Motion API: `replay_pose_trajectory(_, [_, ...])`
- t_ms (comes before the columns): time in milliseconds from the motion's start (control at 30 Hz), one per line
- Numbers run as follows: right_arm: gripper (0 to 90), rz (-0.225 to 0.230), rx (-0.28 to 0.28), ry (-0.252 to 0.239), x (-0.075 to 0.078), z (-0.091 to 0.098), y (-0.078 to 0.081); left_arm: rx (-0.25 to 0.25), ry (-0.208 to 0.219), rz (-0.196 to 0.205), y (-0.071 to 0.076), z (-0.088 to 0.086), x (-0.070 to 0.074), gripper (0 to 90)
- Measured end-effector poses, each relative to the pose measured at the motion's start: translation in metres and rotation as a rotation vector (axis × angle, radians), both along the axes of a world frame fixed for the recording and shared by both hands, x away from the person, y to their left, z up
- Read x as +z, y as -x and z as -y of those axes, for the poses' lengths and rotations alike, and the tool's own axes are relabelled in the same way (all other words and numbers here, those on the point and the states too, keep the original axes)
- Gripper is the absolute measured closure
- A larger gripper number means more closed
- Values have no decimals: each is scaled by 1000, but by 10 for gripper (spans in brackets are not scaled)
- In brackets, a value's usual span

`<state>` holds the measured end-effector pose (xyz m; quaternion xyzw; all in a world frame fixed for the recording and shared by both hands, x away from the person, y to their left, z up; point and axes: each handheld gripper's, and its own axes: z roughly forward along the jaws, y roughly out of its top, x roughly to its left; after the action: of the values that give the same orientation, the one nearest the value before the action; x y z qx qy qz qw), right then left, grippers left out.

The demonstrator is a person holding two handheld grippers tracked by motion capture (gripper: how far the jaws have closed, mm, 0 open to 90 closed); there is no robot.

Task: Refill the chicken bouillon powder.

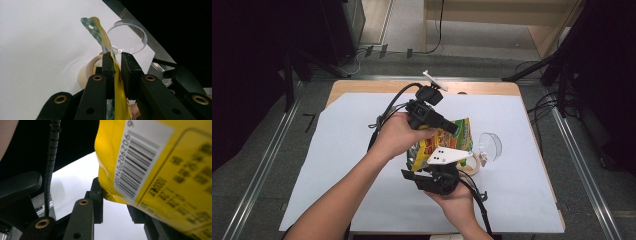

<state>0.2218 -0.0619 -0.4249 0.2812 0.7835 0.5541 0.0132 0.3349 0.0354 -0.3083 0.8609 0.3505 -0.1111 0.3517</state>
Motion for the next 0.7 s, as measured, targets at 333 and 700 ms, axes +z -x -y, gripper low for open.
replay_pose_trajectory(333, [705,-6,7,-4,-1,-1,1,4,-2,-4,0,-1,-2,819])
replay_pose_trajectory(700, [706,-12,4,-8,-2,-1,2,-3,0,-13,0,0,-3,820])
